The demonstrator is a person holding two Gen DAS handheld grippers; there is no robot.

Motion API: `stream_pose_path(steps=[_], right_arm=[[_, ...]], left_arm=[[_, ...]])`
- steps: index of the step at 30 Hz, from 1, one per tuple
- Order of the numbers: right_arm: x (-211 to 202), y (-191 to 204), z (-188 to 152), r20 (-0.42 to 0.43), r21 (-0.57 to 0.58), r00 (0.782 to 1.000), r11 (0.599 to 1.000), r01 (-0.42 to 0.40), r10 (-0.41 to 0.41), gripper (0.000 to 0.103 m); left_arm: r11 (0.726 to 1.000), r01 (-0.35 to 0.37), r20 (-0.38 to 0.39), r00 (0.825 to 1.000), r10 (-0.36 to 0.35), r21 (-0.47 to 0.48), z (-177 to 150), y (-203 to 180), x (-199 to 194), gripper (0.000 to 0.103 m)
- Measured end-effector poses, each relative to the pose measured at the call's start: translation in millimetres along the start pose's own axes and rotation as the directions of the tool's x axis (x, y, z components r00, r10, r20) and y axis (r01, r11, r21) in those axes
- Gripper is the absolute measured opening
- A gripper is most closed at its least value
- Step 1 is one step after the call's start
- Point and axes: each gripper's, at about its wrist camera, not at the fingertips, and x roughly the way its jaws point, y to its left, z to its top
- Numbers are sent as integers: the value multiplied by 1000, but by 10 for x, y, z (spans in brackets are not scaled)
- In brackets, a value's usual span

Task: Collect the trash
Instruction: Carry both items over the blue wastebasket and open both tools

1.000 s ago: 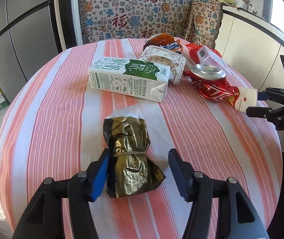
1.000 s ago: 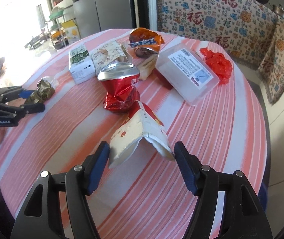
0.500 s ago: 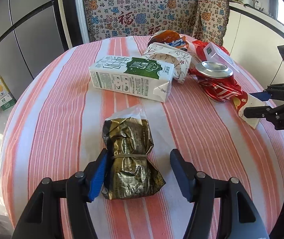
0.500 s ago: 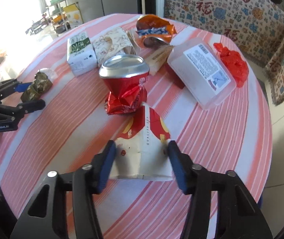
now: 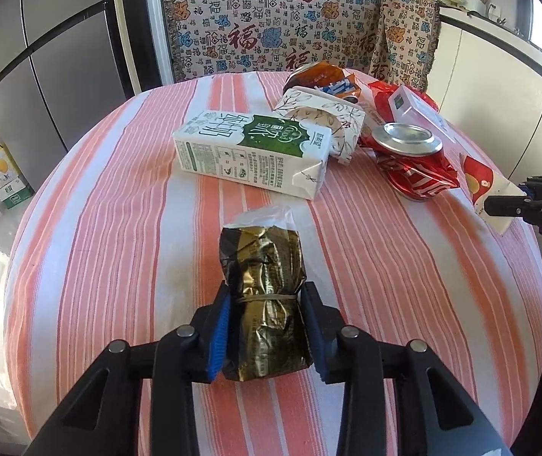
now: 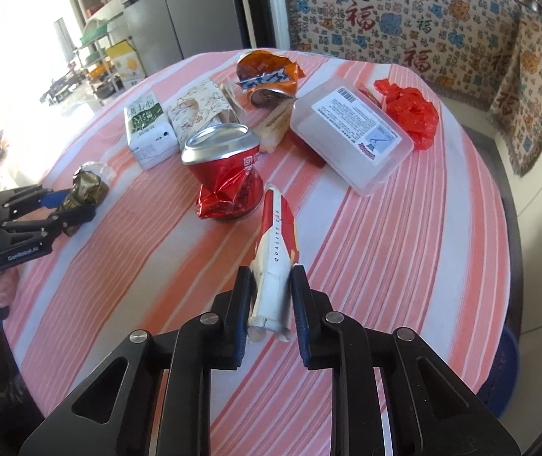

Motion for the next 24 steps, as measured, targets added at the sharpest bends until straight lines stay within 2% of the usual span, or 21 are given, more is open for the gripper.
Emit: stream_pose_path(steps=[8, 13, 18, 24], right_arm=[[-294, -118, -127, 56, 58, 998, 998, -26, 23, 20], [-545, -335, -212, 98, 112, 995, 993, -31, 20, 20], [-867, -792, -375, 131, 192, 990, 981, 28, -54, 20], [-1247, -1592, -748, 117, 333, 975, 932, 142, -190, 20]], left_arm=[[995, 95, 55, 994, -94, -9, 59, -184, -270, 33], [985, 168, 84, 982, -171, 45, 192, -596, -436, 33], [952, 282, 85, 952, -293, 119, 404, -1230, -485, 33], [879, 416, 26, 901, -433, 234, 676, -2330, -336, 33]])
